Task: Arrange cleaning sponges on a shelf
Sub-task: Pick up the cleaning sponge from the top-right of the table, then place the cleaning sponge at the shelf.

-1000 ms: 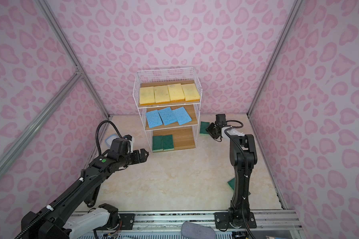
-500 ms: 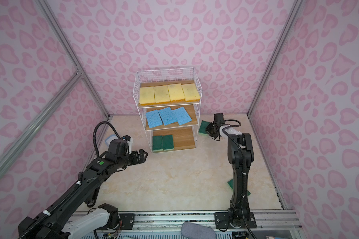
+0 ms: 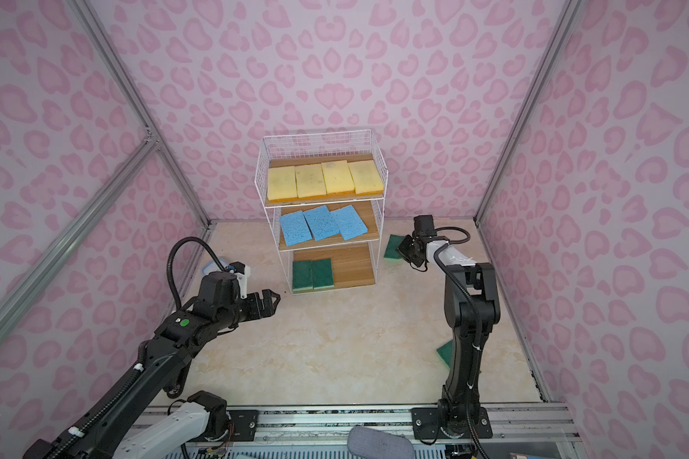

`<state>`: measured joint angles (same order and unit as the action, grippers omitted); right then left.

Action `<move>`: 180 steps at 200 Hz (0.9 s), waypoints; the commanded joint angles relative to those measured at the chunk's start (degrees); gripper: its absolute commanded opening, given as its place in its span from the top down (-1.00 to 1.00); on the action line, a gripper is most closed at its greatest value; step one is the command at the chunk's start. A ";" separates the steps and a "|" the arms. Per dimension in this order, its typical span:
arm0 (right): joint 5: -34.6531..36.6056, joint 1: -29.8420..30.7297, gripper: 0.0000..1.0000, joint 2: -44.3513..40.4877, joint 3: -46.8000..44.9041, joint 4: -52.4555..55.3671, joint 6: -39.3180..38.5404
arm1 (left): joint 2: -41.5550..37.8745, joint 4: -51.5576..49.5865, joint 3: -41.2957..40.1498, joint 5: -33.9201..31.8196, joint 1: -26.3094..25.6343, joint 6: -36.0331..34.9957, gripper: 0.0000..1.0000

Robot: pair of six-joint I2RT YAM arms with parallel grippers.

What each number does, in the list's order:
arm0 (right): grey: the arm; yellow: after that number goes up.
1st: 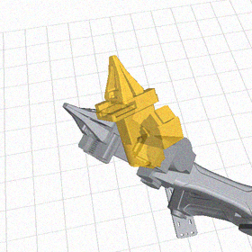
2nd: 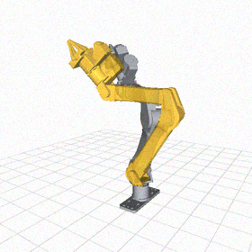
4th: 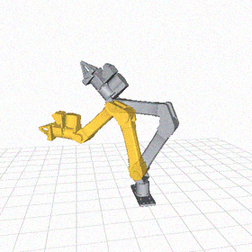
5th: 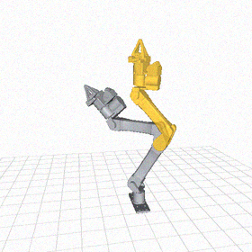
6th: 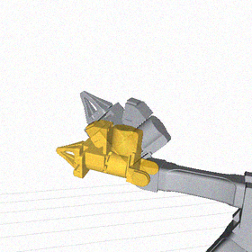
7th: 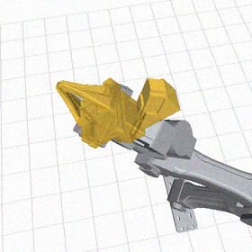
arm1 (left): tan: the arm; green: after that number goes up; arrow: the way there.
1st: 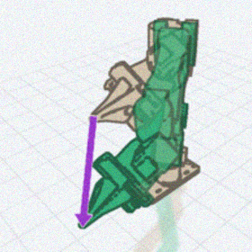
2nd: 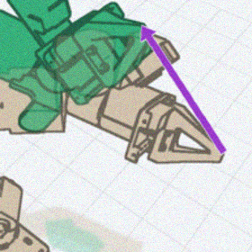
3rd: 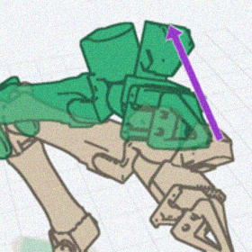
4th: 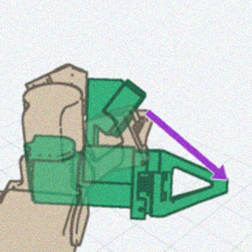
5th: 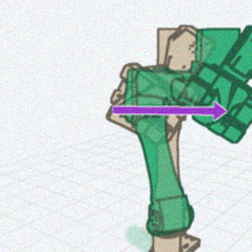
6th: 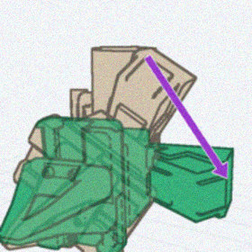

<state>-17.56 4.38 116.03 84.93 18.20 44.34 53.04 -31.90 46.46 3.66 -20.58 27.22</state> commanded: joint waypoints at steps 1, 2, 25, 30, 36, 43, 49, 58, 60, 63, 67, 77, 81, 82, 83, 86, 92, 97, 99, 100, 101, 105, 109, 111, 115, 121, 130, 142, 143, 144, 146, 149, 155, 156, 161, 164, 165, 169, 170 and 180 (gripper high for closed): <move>1.29 0.38 1.00 -5.03 -5.27 0.99 -2.09 | -2.34 -1.42 -1.69 1.65 0.10 1.02 -0.95; 1.30 0.37 1.00 -5.33 -5.50 0.97 -2.12 | -2.42 -1.46 -1.75 1.72 0.10 1.09 -0.95; 1.07 0.52 1.00 -13.36 -13.42 -0.29 -2.27 | -4.48 -1.34 -4.15 3.83 0.10 2.94 -0.95; 0.89 0.41 1.00 -15.03 -15.28 -0.59 -2.22 | -5.15 -1.16 -4.81 4.28 0.10 3.39 -0.95; 0.58 0.50 1.00 -17.18 -17.34 -0.85 -2.22 | -6.06 -0.91 -5.55 4.62 0.10 3.97 -0.95; 0.20 0.48 1.00 -19.75 -19.79 -1.20 -2.15 | -7.02 -0.68 -6.46 5.12 0.10 4.43 -0.95; -0.28 0.51 1.00 -21.94 -22.10 -1.60 -2.08 | -7.76 -0.55 -7.14 5.52 0.10 4.71 -0.95; -1.20 0.49 1.00 -25.36 -25.47 -2.41 -1.98 | -8.20 -0.90 -7.85 6.35 0.09 4.94 -0.95; -1.37 0.50 1.00 -26.17 -26.16 -2.52 -2.02 | -8.17 -1.08 -7.91 6.40 0.03 4.94 -0.95; -1.75 0.48 1.00 -27.26 -27.10 -2.62 -2.10 | -8.06 -1.45 -7.98 6.44 0.09 4.95 -0.96; -2.05 0.57 1.00 -28.73 -28.50 -2.57 -2.21 | -7.97 -1.97 -8.12 6.63 0.10 5.01 -0.96; -2.68 0.97 1.00 -32.15 -31.09 -1.87 -2.92 | -8.00 -2.87 -8.58 6.86 0.10 5.35 -0.97; -2.88 1.30 1.00 -33.39 -31.89 -1.30 -3.27 | -8.23 -2.90 -8.91 7.09 0.02 5.58 -0.97; -2.94 1.36 1.00 -33.71 -32.13 -1.22 -3.27 | -8.26 -2.90 -9.00 7.12 0.02 5.66 -0.97; -2.97 1.39 1.00 -34.00 -32.38 -0.96 -3.37 | -8.37 -2.90 -9.10 7.22 0.01 5.79 -0.97; -3.04 1.60 1.00 -34.97 -32.93 -0.40 -3.60 | -8.69 -2.82 -9.29 7.32 -0.06 5.92 -0.97; -3.02 2.13 1.00 -36.89 -34.06 0.59 -4.15 | -9.28 -2.56 -9.73 7.49 -0.23 6.50 -0.97; -2.80 2.65 1.00 -38.68 -34.98 1.46 -4.52 | -9.71 -2.49 -10.08 7.53 -0.33 6.92 -0.97; -2.71 2.91 1.00 -39.36 -35.26 1.81 -4.63 | -9.88 -2.47 -10.23 7.60 -0.40 7.06 -0.97; -2.68 3.00 1.00 -39.55 -35.57 2.05 -4.67 | -9.97 -2.47 -10.24 7.64 -0.46 7.15 -0.97; -2.62 3.22 1.00 -39.95 -35.81 2.21 -4.68 | -10.06 -2.47 -10.29 7.61 -0.49 7.23 -0.97; -2.34 3.72 1.00 -41.49 -36.38 2.67 -4.71 | -10.28 -2.40 -10.58 7.66 -0.60 7.52 -0.97; -2.22 4.41 1.00 -42.90 -37.35 3.03 -4.97 | -10.42 -2.32 -10.76 7.55 -0.73 7.80 -0.97; -2.33 4.72 1.00 -43.58 -37.54 3.13 -5.22 | -10.54 -2.34 -10.92 7.54 -0.85 7.92 -0.97; -2.40 5.46 1.00 -44.84 -38.39 3.29 -5.46 | -10.66 -2.37 -11.18 7.50 -0.91 8.14 -0.98; -2.16 6.82 1.00 -46.75 -39.27 3.92 -5.39 | -10.84 -2.28 -11.54 7.50 -1.16 8.47 -0.98; -1.32 9.07 1.00 -49.14 -40.58 4.91 -5.02 | -11.02 -2.14 -12.03 7.11 -1.60 8.93 -0.98; 0.53 12.46 1.00 -51.83 -42.19 5.80 -4.25 | -11.11 -1.77 -12.67 6.59 -2.14 9.57 -0.99; 0.65 12.83 1.00 -51.98 -42.38 5.84 -4.17 | -11.11 -1.68 -12.69 6.52 -2.16 9.63 -0.98; 0.85 13.14 1.00 -52.28 -42.51 5.78 -4.04 | -11.11 -1.63 -12.74 6.48 -2.22 9.71 -0.98; 1.12 13.71 1.00 -52.76 -42.79 5.73 -3.94 | -11.18 -1.60 -12.87 6.43 -2.26 9.80 -0.99; 1.59 14.41 1.00 -53.24 -43.29 5.53 -3.57 | -11.20 -1.40 -13.08 6.31 -2.35 9.94 -0.99; 2.38 16.38 1.00 -54.58 -44.25 4.93 -2.74 | -11.27 -1.01 -13.37 6.24 -2.52 10.25 -0.99; 2.59 16.76 1.00 -54.81 -44.42 4.79 -2.67 | -11.28 -0.95 -13.44 6.25 -2.53 10.28 -0.99; 3.25 18.30 1.00 -55.60 -45.24 3.75 -2.05 | -11.29 -0.64 -13.73 6.10 -2.61 10.43 -0.99; 3.68 19.42 1.00 -56.25 -45.78 3.06 -1.68 | -11.29 -0.46 -13.83 6.10 -2.69 10.51 -0.99; 3.85 19.73 1.00 -56.43 -45.93 2.76 -1.56 | -11.29 -0.45 -13.93 6.05 -2.70 10.58 -0.99; 4.49 21.11 1.00 -57.07 -46.63 1.70 -1.13 | -11.29 -0.28 -14.01 6.06 -2.71 10.65 -0.99; 4.57 21.41 1.00 -57.24 -46.75 1.46 -0.98 | -11.29 -0.23 -14.06 6.03 -2.71 10.70 -0.99; 7.09 24.51 1.00 -58.34 -47.89 -0.11 -0.21 | -11.28 -0.05 -14.20 5.84 -2.88 10.78 -0.99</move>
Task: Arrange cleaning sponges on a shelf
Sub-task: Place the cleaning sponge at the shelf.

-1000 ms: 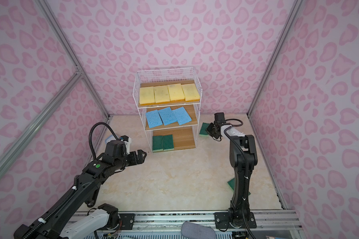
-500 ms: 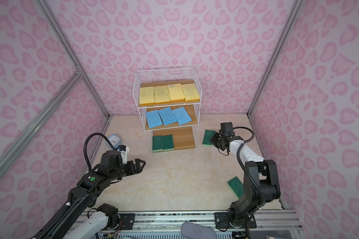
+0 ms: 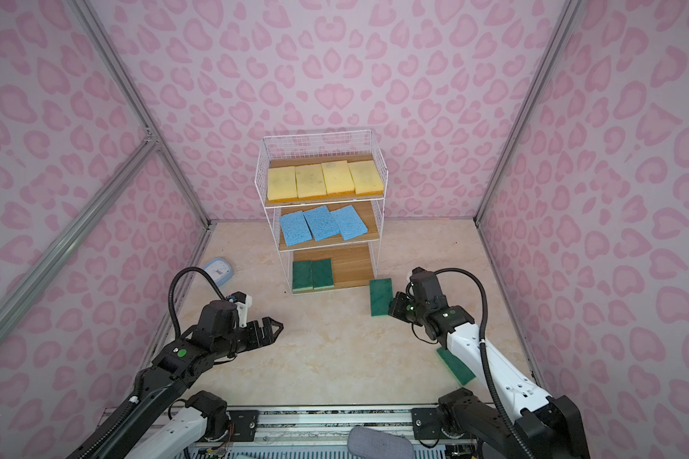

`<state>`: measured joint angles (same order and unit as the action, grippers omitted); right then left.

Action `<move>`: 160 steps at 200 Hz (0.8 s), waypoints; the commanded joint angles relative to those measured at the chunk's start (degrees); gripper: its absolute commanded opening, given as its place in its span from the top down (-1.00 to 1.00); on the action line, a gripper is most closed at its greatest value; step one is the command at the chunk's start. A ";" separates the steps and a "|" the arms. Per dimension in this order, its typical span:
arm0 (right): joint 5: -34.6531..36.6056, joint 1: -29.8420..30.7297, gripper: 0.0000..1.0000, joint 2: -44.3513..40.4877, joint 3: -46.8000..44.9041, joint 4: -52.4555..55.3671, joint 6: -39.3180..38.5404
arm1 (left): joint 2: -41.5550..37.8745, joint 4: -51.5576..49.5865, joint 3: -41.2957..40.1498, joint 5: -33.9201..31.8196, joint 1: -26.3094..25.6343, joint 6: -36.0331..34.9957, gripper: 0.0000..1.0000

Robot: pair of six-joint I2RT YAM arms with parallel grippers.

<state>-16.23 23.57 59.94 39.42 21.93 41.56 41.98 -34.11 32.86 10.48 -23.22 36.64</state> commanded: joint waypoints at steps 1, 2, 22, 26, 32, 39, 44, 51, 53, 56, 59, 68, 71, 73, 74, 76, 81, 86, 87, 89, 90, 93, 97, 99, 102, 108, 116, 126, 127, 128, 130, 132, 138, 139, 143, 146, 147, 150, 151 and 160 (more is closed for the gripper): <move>6.07 5.59 1.00 -2.36 -2.44 -4.01 2.61 | -0.22 2.14 -0.61 -1.03 -0.24 1.39 -0.99; 6.23 5.86 1.00 -2.45 -2.47 -4.23 2.63 | -0.23 2.17 -0.61 -1.09 -0.24 1.40 -0.99; 9.77 9.99 1.00 -2.50 -3.20 -7.68 3.05 | -0.55 2.28 -0.52 -1.63 -0.38 1.40 -0.99; 10.02 10.36 1.00 -2.16 -3.29 -8.45 3.15 | -0.66 2.30 -0.60 -1.75 -0.33 1.38 -0.99; 10.00 10.77 1.00 -1.35 -3.32 -9.90 3.26 | -0.74 2.40 -0.61 -1.72 -0.33 1.41 -0.99; 9.86 11.08 1.00 -0.35 -3.08 -11.29 3.36 | -0.84 2.58 -0.71 -1.73 -0.33 1.41 -0.99; 10.08 11.38 1.00 0.66 -2.75 -12.23 3.25 | -0.92 2.70 -0.85 -1.78 -0.33 1.39 -0.99; 10.40 12.03 1.00 2.04 -2.05 -13.27 2.98 | -0.91 2.81 -0.89 -1.76 -0.34 1.33 -0.99; 10.66 12.24 1.00 2.36 -1.78 -13.57 2.89 | -0.93 2.75 -0.94 -1.78 -0.33 1.28 -0.99; 10.93 12.55 1.00 3.05 -1.37 -13.92 2.72 | -0.93 2.81 -1.02 -1.75 -0.33 1.23 -0.99; 11.25 12.95 1.00 3.74 -0.98 -14.32 2.55 | -0.93 2.78 -1.02 -1.73 -0.33 1.24 -0.99; 12.58 13.91 1.00 5.59 0.36 -15.25 2.07 | -1.02 2.77 -1.17 -1.83 -0.34 1.16 -0.99; 12.96 14.13 1.00 6.32 0.80 -15.61 1.94 | -1.10 2.80 -1.21 -1.81 -0.35 1.17 -0.99; 13.13 14.13 1.00 6.79 1.09 -15.89 1.83 | -1.17 2.77 -1.26 -1.85 -0.38 1.20 -0.99; 13.18 14.26 1.00 7.00 1.18 -16.06 1.80 | -1.18 2.79 -1.29 -1.86 -0.36 1.22 -0.99; 13.47 14.36 1.00 7.44 1.45 -16.22 1.71 | -1.24 2.77 -1.30 -1.80 -0.34 1.23 -0.99; 13.90 14.63 1.00 8.54 2.10 -16.78 1.68 | -1.33 2.82 -1.31 -1.86 -0.33 1.28 -0.99; 14.27 14.57 1.00 9.72 2.75 -17.26 1.69 | -1.50 2.91 -1.41 -1.80 -0.33 1.28 -0.99; 14.33 14.57 1.00 9.82 2.89 -17.36 1.68 | -1.52 2.91 -1.40 -1.79 -0.33 1.30 -0.99; 14.44 14.57 1.00 10.37 3.13 -17.54 1.73 | -1.58 2.91 -1.44 -1.80 -0.33 1.39 -0.99; 14.45 14.57 1.00 10.63 3.26 -17.63 1.75 | -1.61 2.91 -1.46 -1.84 -0.33 1.40 -0.99; 14.73 14.57 1.00 11.30 3.59 -17.87 1.81 | -1.69 2.91 -1.58 -1.80 -0.33 1.41 -0.99; 15.02 14.63 1.00 12.15 4.19 -18.26 1.69 | -1.80 2.94 -1.57 -1.81 -0.33 1.40 -0.99; 15.14 14.59 1.00 12.62 4.38 -18.47 1.68 | -1.83 2.91 -1.62 -1.72 -0.33 1.39 -0.99; 15.17 14.58 1.00 13.30 4.77 -18.87 1.62 | -1.97 2.97 -1.66 -1.77 -0.33 1.38 -0.99; 15.17 14.57 1.00 14.51 5.44 -19.62 1.56 | -2.14 2.97 -1.63 -1.77 -0.38 1.41 -0.99; 15.17 14.43 1.00 16.32 6.45 -20.31 1.59 | -2.31 2.96 -1.66 -1.76 -0.33 1.36 -0.99; 14.53 14.16 1.00 18.57 7.71 -21.45 1.59 | -2.42 2.95 -1.65 -1.77 -0.39 1.37 -0.99; 14.41 14.14 1.00 18.77 7.79 -21.60 1.64 | -2.42 2.93 -1.61 -1.73 -0.40 1.39 -0.99; 14.26 14.14 1.00 19.05 7.87 -21.68 1.66 | -2.42 2.92 -1.64 -1.76 -0.37 1.40 -0.99; 14.09 14.02 1.00 19.46 8.09 -21.85 1.68 | -2.47 2.87 -1.65 -1.77 -0.34 1.35 -0.99; 13.80 14.00 1.00 19.89 8.38 -22.02 1.72 | -2.50 2.83 -1.66 -1.78 -0.33 1.31 -0.99; 13.05 13.81 1.00 21.23 8.94 -22.70 1.97 | -2.51 2.86 -1.58 -1.63 -0.33 1.33 -0.99; 12.97 13.80 1.00 21.43 8.97 -22.76 1.96 | -2.51 2.84 -1.58 -1.66 -0.33 1.33 -0.99; 12.53 13.83 1.00 22.23 9.39 -23.31 2.08 | -2.51 2.79 -1.58 -1.67 -0.40 1.25 -0.99; 12.20 13.79 1.00 22.85 9.53 -23.72 2.16 | -2.51 2.76 -1.51 -1.61 -0.36 1.24 -0.99; 12.10 13.74 1.00 23.03 9.62 -23.79 2.18 | -2.51 2.75 -1.50 -1.61 -0.35 1.24 -0.99; 11.76 13.74 1.00 23.61 9.92 -24.29 2.26 | -2.52 2.81 -1.56 -1.61 -0.38 1.24 -0.99; 11.66 13.72 1.00 23.80 9.95 -24.43 2.28 | -2.52 2.81 -1.57 -1.61 -0.35 1.24 -0.99; 11.02 13.77 1.00 25.40 10.56 -25.40 2.46 | -2.51 2.76 -1.57 -1.61 -0.33 1.22 -0.99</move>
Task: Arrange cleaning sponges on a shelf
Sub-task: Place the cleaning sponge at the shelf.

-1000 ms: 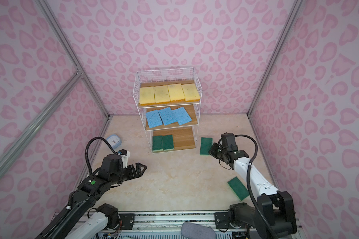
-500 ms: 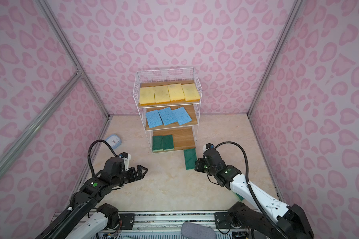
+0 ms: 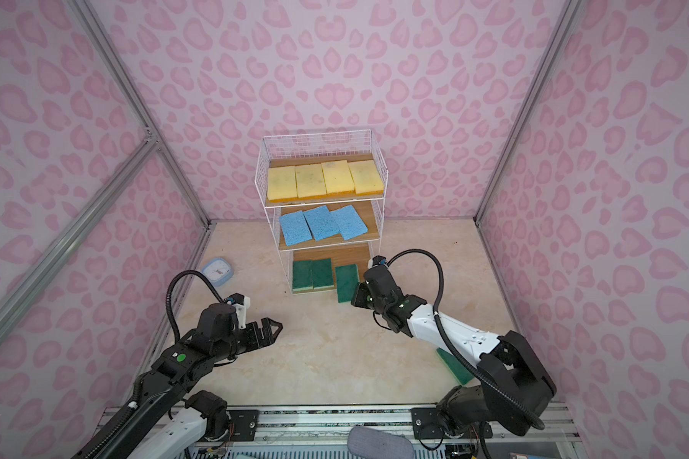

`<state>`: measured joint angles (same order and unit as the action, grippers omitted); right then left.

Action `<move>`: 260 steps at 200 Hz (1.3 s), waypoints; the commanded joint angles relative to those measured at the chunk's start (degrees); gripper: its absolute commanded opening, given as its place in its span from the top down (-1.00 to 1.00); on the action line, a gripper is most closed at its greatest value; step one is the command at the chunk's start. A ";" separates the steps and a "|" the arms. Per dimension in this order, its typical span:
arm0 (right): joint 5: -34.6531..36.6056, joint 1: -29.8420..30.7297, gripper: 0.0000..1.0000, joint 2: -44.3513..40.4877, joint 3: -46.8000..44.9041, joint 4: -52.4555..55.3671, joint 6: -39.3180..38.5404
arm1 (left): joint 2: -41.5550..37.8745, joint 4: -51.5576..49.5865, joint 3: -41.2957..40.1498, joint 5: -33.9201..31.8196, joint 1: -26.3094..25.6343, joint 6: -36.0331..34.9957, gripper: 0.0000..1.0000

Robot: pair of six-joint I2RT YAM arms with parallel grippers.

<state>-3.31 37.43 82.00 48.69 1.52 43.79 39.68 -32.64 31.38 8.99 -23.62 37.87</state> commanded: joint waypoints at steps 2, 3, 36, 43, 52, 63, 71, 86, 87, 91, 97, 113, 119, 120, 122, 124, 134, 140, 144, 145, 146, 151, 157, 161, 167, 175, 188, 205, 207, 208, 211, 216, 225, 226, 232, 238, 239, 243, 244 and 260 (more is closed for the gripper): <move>-2.03 -0.10 1.00 3.67 1.38 -5.26 0.28 | -0.22 1.32 -0.09 -0.16 0.06 -0.06 -0.99; -2.09 -0.13 1.00 3.82 1.40 -5.37 0.31 | -0.22 1.29 -0.09 -0.14 0.06 -0.07 -0.99; -1.88 -0.33 1.00 8.69 3.64 -7.09 0.29 | 0.05 1.61 -0.23 0.11 0.04 -0.23 -0.99; -1.29 -0.27 1.00 9.51 3.92 -7.29 0.06 | 0.13 1.78 -0.42 0.30 0.05 -0.25 -0.99; -0.30 -0.41 1.00 10.43 4.22 -7.56 -0.11 | 0.13 1.75 -0.44 0.36 0.03 -0.33 -0.99; 0.51 -0.59 1.00 11.37 4.22 -8.57 -0.27 | 0.05 1.78 -0.33 0.35 0.03 -0.34 -0.99; 1.23 -0.76 1.00 11.91 4.40 -9.07 -0.45 | -0.10 1.72 -0.30 0.38 0.02 -0.34 -0.99; 2.89 -0.87 1.00 13.10 5.38 -8.53 -1.20 | -0.37 1.78 -0.28 0.41 -0.03 -0.42 -0.99; 3.01 -0.96 1.00 13.15 5.41 -8.45 -1.18 | -0.38 1.74 -0.27 0.41 -0.03 -0.42 -0.99; 3.32 -1.03 1.00 13.42 5.62 -8.33 -1.44 | -0.39 1.75 -0.33 0.50 0.05 -0.42 -0.99; 3.84 -1.13 1.00 13.84 5.97 -8.04 -1.61 | -0.39 1.71 -0.41 0.53 0.04 -0.43 -0.99; 4.69 -1.48 1.00 14.82 6.46 -8.61 -1.98 | -0.35 1.71 -0.38 0.67 -0.01 -0.43 -0.99; 4.80 -1.63 1.00 15.27 6.72 -8.87 -2.19 | -0.38 1.73 -0.42 0.62 0.04 -0.43 -0.99; 4.80 -1.64 1.00 15.33 6.70 -8.89 -2.20 | -0.39 1.76 -0.43 0.65 0.01 -0.43 -0.99; 4.83 -1.59 1.00 15.48 6.91 -8.94 -2.24 | -0.39 1.74 -0.44 0.67 -0.04 -0.43 -0.99; 4.81 -1.60 1.00 15.74 7.05 -8.98 -2.33 | -0.39 1.76 -0.42 0.61 -0.03 -0.47 -0.99; 4.68 -1.79 1.00 16.82 7.89 -8.92 -2.69 | -0.24 1.71 -0.39 0.60 -0.01 -0.51 -0.99; 4.63 -1.83 1.00 17.63 8.48 -8.65 -2.82 | -0.22 1.73 -0.43 0.66 0.01 -0.52 -0.99; 4.51 -1.85 1.00 18.16 8.85 -8.45 -2.85 | -0.11 1.72 -0.44 0.62 0.00 -0.56 -0.99; 4.48 -1.89 1.00 18.31 8.95 -8.41 -2.84 | -0.12 1.71 -0.44 0.60 -0.01 -0.58 -0.99; 4.47 -1.90 1.00 18.47 9.05 -8.39 -2.79 | -0.08 1.75 -0.40 0.59 -0.02 -0.59 -0.99; 4.15 -2.03 1.00 19.14 9.44 -8.29 -2.83 | -0.03 1.73 -0.38 0.66 0.04 -0.64 -0.99; 3.66 -2.20 1.00 19.87 9.66 -8.33 -2.66 | 0.04 1.71 -0.35 0.65 0.01 -0.62 -0.99; 3.37 -2.32 1.00 20.48 9.83 -8.37 -2.58 | 0.11 1.71 -0.30 0.67 0.05 -0.60 -0.99; 2.87 -2.60 0.98 21.16 10.05 -8.61 -2.40 | 0.13 1.76 -0.40 0.61 0.05 -0.60 -0.99; 2.39 -2.83 0.84 21.81 10.13 -9.05 -2.14 | 0.22 1.80 -0.39 0.66 -0.02 -0.65 -0.99; 1.99 -3.15 0.56 22.80 10.46 -8.93 -1.74 | 0.37 1.87 -0.44 0.70 -0.01 -0.60 -0.99; 2.08 -3.26 0.19 23.12 10.62 -8.17 -1.67 | 0.70 1.79 -0.27 0.76 0.02 -0.60 -0.99; 2.12 -3.29 0.16 23.08 10.63 -8.08 -1.69 | 0.74 1.77 -0.20 0.76 0.01 -0.60 -0.99; 2.15 -3.27 0.14 23.05 10.59 -8.05 -1.69 | 0.74 1.74 -0.19 0.81 -0.01 -0.60 -0.99; 2.24 -3.28 0.11 22.99 10.61 -7.95 -1.64 | 0.80 1.71 -0.18 0.81 -0.02 -0.67 -0.99; 2.42 -3.32 0.05 22.84 10.50 -7.56 -1.67 | 0.82 1.78 -0.20 0.76 0.02 -0.63 -0.99; 2.73 -3.33 -0.02 22.47 10.40 -6.95 -1.77 | 0.92 1.75 -0.17 0.69 -0.02 -0.61 -0.99; 2.76 -3.33 -0.03 22.44 10.35 -6.92 -1.77 | 0.92 1.74 -0.17 0.72 -0.02 -0.61 -0.99; 2.78 -3.32 -0.06 22.10 10.22 -6.60 -1.75 | 1.01 1.78 -0.17 0.70 0.00 -0.61 -0.99; 2.78 -3.26 -0.08 21.67 10.08 -6.25 -1.78 | 1.01 1.79 -0.13 0.65 0.03 -0.60 -0.99; 2.78 -3.30 -0.08 21.61 10.05 -6.21 -1.78 | 1.01 1.79 -0.15 0.62 0.04 -0.60 -0.99; 2.72 -3.27 -0.09 21.30 9.87 -6.04 -1.78 | 1.09 1.78 -0.16 0.65 -0.02 -0.61 -0.99; 2.71 -3.25 -0.10 21.24 9.81 -6.02 -1.78 | 1.10 1.74 -0.17 0.66 0.02 -0.61 -0.99; 2.57 -3.29 -0.13 19.36 8.41 -5.31 -1.48 | 1.27 1.71 -0.09 0.56 0.00 -0.52 -0.99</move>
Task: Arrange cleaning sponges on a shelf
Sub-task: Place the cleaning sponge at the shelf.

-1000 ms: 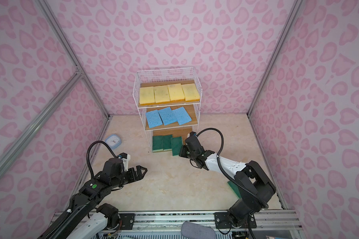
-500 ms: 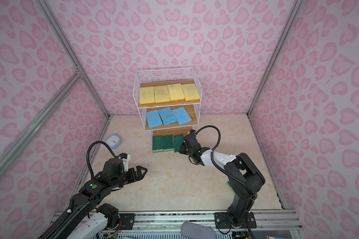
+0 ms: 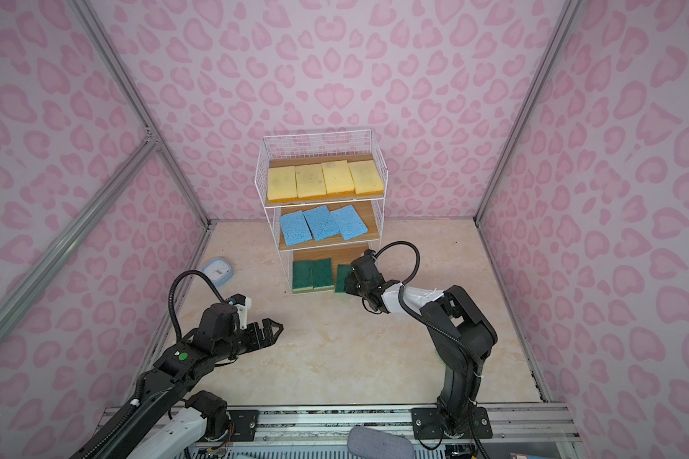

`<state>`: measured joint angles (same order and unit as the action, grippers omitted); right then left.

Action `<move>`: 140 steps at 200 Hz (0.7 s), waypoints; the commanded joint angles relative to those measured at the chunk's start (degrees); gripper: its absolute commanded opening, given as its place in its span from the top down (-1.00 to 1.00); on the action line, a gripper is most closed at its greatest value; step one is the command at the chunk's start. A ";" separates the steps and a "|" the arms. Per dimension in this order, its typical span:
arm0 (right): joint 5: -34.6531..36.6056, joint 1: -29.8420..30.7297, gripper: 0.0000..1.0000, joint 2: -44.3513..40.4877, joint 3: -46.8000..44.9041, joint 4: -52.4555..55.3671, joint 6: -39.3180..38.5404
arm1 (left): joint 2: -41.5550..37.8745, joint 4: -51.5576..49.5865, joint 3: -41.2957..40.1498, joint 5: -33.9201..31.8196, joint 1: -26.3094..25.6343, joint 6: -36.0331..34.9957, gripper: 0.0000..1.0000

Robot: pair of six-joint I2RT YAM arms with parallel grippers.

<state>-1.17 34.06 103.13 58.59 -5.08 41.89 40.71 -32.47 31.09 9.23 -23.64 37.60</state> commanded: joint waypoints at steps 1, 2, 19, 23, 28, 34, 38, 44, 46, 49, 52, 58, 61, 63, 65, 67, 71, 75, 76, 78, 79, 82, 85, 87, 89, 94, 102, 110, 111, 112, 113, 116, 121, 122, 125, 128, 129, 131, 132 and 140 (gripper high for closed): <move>0.40 0.10 -0.13 -1.96 -1.56 1.29 0.45 | 0.25 1.53 0.20 0.33 0.01 -0.25 -0.99; 0.39 0.07 -0.13 -2.05 -1.64 1.30 0.55 | 0.25 1.53 0.20 0.30 0.00 -0.25 -0.99; -0.38 0.12 -0.14 -5.00 -4.45 1.00 1.57 | 0.25 1.58 0.30 0.17 0.00 -0.26 -0.99; -0.64 0.13 -0.13 -5.74 -5.22 0.75 2.03 | 0.17 1.57 0.28 0.17 0.04 -0.25 -0.99; -1.21 0.13 -0.13 -6.63 -6.19 0.40 2.62 | 0.16 1.53 0.20 0.21 0.00 -0.27 -0.99; -1.82 0.13 -0.13 -7.57 -7.75 -0.43 3.63 | 0.16 1.59 0.31 0.16 0.00 -0.25 -0.99; -2.35 0.17 -0.12 -8.17 -8.76 -1.12 4.34 | 0.16 1.56 0.33 0.13 -0.01 -0.26 -0.99; -3.43 0.06 -0.12 -9.02 -10.54 -2.68 5.61 | 0.16 1.60 0.31 0.17 0.00 -0.30 -0.99; -4.00 0.04 -0.12 -9.20 -11.18 -3.36 6.11 | 0.16 1.57 0.34 0.15 0.00 -0.31 -0.99; -4.73 0.04 -0.12 -9.47 -12.13 -4.43 6.95 | 0.16 1.54 0.32 0.17 0.03 -0.26 -0.99; -5.43 -0.11 -0.12 -9.66 -13.25 -5.67 7.77 | 0.16 1.59 0.30 0.10 0.00 -0.23 -0.99; -6.76 -0.25 -0.12 -10.10 -15.17 -8.20 9.73 | 0.16 1.59 0.36 0.10 -0.05 -0.25 -0.99; -7.49 -0.38 -0.12 -10.28 -16.24 -9.48 10.76 | 0.16 1.57 0.36 0.06 -0.03 -0.22 -0.99; -7.74 -0.46 -0.12 -10.42 -16.93 -10.45 11.44 | 0.16 1.56 0.30 0.01 0.01 -0.18 -0.99; -8.11 -0.55 -0.11 -10.48 -17.63 -11.41 12.11 | 0.16 1.58 0.36 0.06 0.00 -0.17 -0.99; -8.62 -0.53 -0.11 -10.58 -18.27 -12.29 12.85 | 0.09 1.61 0.35 0.08 0.04 -0.16 -0.99; -9.25 -0.67 -0.12 -10.66 -19.54 -14.66 14.35 | 0.07 1.54 0.37 0.05 0.00 -0.16 -0.99; -9.71 -0.74 -0.11 -10.72 -20.67 -16.41 15.31 | 0.03 1.61 0.26 0.07 0.03 -0.14 -0.99; -9.81 -0.75 -0.11 -10.74 -21.04 -16.96 15.76 | 0.01 1.61 0.27 0.08 0.01 -0.15 -0.99; -10.08 -0.69 -0.11 -10.80 -21.69 -18.14 16.53 | -0.01 1.55 0.33 0.08 0.04 -0.16 -0.99; -10.12 -0.76 -0.11 -10.78 -21.99 -18.70 16.94 | -0.01 1.54 0.31 0.04 0.02 -0.12 -0.99; -10.44 -0.83 -0.10 -10.76 -22.84 -20.35 17.87 | -0.01 1.59 0.30 0.08 0.00 -0.08 -0.99; -10.75 -0.85 -0.10 -10.76 -23.67 -22.04 18.84 | -0.02 1.58 0.21 0.06 0.00 -0.08 -0.99; -10.84 -0.84 -0.10 -10.67 -24.19 -23.12 19.57 | -0.04 1.61 0.24 0.08 0.00 -0.08 -0.98; -11.00 -0.84 -0.10 -10.54 -24.74 -24.25 20.28 | -0.09 1.68 0.21 0.08 0.00 -0.08 -0.99; -11.28 -0.84 -0.10 -10.27 -25.84 -26.83 21.74 | -0.15 1.66 0.21 0.00 0.00 -0.03 -0.99; -11.74 -0.82 -0.10 -9.66 -26.97 -30.23 23.64 | -0.19 1.62 0.20 0.13 0.02 0.01 -0.99; -12.16 -0.84 -0.10 -8.75 -27.76 -33.87 25.02 | -0.28 1.67 0.13 0.14 0.00 0.01 -0.99; -12.22 -0.80 -0.10 -8.66 -27.79 -34.30 25.14 | -0.28 1.69 0.12 0.16 0.00 0.01 -0.99; -12.25 -0.82 -0.10 -8.61 -27.81 -34.52 25.24 | -0.28 1.65 0.12 0.16 0.04 0.01 -0.99; -12.35 -0.83 -0.10 -8.45 -27.82 -34.93 25.34 | -0.28 1.64 0.11 0.17 0.02 0.01 -0.99; -12.65 -0.84 -0.10 -7.95 -27.85 -35.94 25.67 | -0.28 1.68 0.14 0.25 0.00 0.01 -0.99; -12.99 -0.84 -0.10 -7.11 -27.88 -37.46 26.26 | -0.28 1.66 0.13 0.36 0.01 0.01 -0.99; -13.03 -0.84 -0.10 -6.91 -27.90 -37.81 26.37 | -0.28 1.64 0.12 0.44 0.00 0.01 -0.99; -13.26 -0.89 -0.10 -6.40 -27.83 -38.69 26.64 | -0.28 1.63 0.18 0.46 0.00 -0.04 -0.99; -13.44 -0.92 -0.10 -5.86 -27.75 -39.60 27.12 | -0.28 1.66 0.12 0.50 0.00 -0.01 -0.99; -13.52 -0.93 -0.10 -5.67 -27.74 -39.85 27.25 | -0.28 1.64 0.11 0.51 0.04 -0.04 -0.99; -13.64 -0.93 -0.10 -5.20 -27.74 -40.54 27.58 | -0.34 1.65 0.13 0.56 -0.02 0.00 -0.99; -13.71 -0.97 -0.10 -5.04 -27.74 -40.84 27.78 | -0.36 1.59 0.12 0.54 -0.01 -0.04 -0.99; -14.23 -1.14 -0.11 -3.19 -27.72 -43.72 29.35 | -0.50 1.60 0.17 0.63 0.00 0.00 -0.99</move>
<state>-13.10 33.17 96.38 31.22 -34.94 64.97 40.58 -32.45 31.09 9.23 -23.64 37.65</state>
